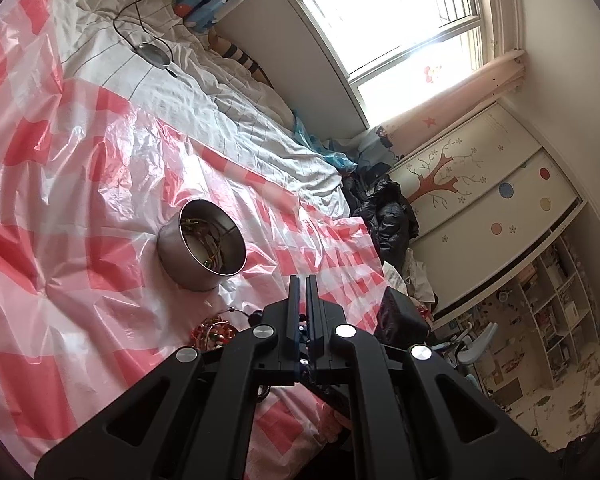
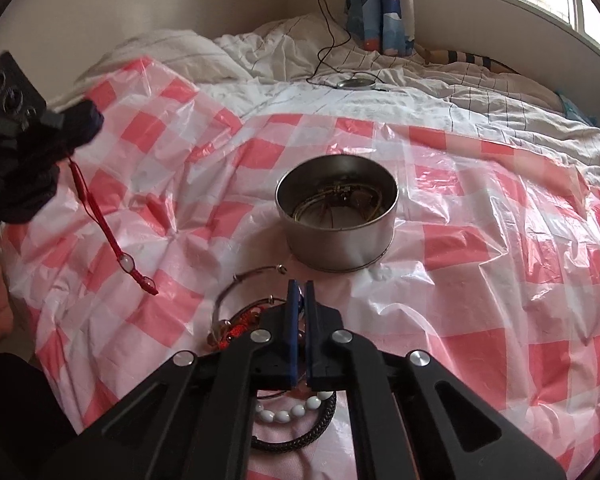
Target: Organize jewelry
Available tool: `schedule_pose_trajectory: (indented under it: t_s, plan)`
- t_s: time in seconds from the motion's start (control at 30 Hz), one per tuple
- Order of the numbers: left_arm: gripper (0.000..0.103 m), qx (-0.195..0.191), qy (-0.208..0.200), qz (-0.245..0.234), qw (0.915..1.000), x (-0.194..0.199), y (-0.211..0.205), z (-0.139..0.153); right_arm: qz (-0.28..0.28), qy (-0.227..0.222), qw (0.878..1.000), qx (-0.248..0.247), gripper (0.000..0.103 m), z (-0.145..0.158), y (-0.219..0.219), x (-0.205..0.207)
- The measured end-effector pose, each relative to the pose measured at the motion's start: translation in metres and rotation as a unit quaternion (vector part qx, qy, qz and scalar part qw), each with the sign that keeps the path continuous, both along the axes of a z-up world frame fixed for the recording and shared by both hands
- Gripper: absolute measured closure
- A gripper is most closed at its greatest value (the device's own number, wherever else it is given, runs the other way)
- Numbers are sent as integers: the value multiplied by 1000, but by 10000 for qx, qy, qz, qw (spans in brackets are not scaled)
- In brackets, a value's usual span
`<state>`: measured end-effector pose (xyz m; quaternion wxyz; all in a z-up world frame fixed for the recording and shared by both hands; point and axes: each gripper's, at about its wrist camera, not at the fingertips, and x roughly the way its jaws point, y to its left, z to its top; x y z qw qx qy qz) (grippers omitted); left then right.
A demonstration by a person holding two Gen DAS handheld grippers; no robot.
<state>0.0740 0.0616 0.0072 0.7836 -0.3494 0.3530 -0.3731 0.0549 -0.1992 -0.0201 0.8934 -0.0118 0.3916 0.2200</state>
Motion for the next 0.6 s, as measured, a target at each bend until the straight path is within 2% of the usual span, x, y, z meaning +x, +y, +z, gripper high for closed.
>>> schedule_pose_trajectory:
  t_s: [0.23,0.3,0.4,0.47,0.5,0.6]
  plan:
    - [101,7,13,8,10000,0,0,-1,-90,-340,9988,354,102,20,-11,-8]
    - [101,9,8,13,10000,0,0,-1,-34,-180,9990,398,102,16,-11,-6]
    - [101,4,29,12,10000,1,0,-2,-23,288,9988,405,100,0,-8,6]
    - [101,22,26,3,10000,1,-2,-2,-16,390,9978,538,59,-5,-8,10]
    - [101,31,25,0,10000,1,-2,-2,-47,415,9975,575,32,-5,-9,10]
    - [101,33,25,1,10000,1,-3,-2,48,661,9955,677,31,-13,-8,9]
